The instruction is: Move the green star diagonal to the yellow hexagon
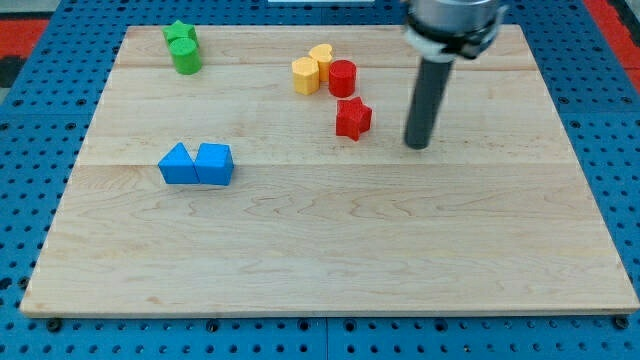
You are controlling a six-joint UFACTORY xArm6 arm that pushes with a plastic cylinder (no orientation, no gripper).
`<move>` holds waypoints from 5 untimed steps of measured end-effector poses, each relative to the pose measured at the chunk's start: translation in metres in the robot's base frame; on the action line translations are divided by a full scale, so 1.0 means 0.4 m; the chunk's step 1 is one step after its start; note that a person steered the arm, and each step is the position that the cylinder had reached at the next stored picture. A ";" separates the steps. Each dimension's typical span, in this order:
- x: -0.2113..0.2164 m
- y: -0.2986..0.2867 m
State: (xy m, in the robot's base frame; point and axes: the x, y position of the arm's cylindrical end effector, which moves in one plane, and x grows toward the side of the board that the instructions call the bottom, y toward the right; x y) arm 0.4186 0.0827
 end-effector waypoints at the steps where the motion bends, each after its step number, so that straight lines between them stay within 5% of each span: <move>1: -0.043 -0.100; 2: -0.171 -0.122; 5: -0.107 -0.123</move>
State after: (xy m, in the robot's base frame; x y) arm 0.3757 0.0337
